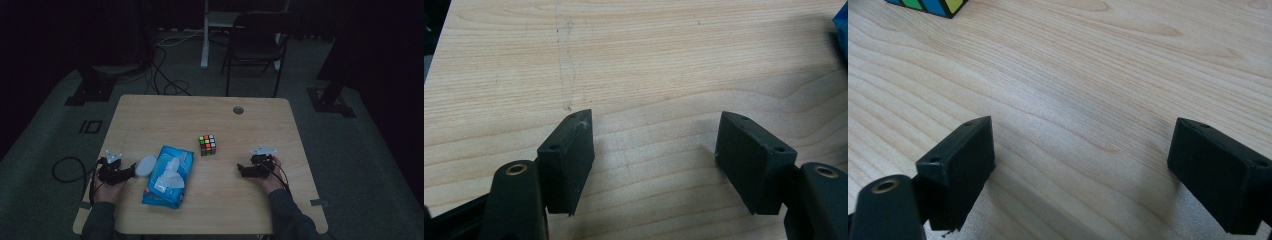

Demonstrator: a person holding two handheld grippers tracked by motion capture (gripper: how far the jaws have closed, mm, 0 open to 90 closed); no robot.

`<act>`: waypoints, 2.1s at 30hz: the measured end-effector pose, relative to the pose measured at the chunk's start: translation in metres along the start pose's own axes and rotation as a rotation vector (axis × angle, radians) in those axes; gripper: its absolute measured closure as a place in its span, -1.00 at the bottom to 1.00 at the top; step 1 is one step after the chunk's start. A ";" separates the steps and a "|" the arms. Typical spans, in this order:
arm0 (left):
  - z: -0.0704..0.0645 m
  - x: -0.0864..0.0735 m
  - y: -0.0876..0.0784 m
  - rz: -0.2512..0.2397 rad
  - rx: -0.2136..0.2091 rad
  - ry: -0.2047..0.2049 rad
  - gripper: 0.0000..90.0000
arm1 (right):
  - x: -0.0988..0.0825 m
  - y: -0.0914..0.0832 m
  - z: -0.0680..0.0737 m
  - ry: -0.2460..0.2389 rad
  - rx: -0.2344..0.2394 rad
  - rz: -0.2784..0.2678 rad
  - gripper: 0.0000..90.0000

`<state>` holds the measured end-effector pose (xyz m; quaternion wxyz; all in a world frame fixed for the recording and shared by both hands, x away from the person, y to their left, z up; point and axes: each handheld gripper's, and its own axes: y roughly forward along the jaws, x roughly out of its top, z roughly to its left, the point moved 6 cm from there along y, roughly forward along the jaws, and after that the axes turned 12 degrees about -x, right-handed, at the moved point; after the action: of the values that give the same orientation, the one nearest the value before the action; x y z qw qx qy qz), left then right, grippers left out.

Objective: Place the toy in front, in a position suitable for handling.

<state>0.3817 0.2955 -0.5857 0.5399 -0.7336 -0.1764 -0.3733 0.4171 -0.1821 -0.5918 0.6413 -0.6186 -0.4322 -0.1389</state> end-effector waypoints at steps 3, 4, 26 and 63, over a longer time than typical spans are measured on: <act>0.000 0.000 -0.001 0.001 -0.002 -0.011 -0.26 | 0.000 0.000 0.000 0.003 -0.006 0.000 -0.74; 0.000 0.000 -0.001 -0.001 -0.008 -0.017 -0.26 | 0.000 -0.001 0.001 0.010 -0.014 0.001 -0.74; -0.012 0.017 -0.027 -0.084 -0.069 -0.015 -0.28 | -0.003 -0.003 0.001 0.009 -0.013 -0.001 -0.73; -0.227 0.042 -0.012 0.052 -0.391 0.360 0.26 | -0.003 -0.004 0.002 0.001 -0.001 -0.005 -0.70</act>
<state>0.3200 0.0840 -0.5153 0.4200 -0.7499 0.0168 -0.5109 0.4118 -0.1825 -0.5915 0.6407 -0.6177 -0.4336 -0.1409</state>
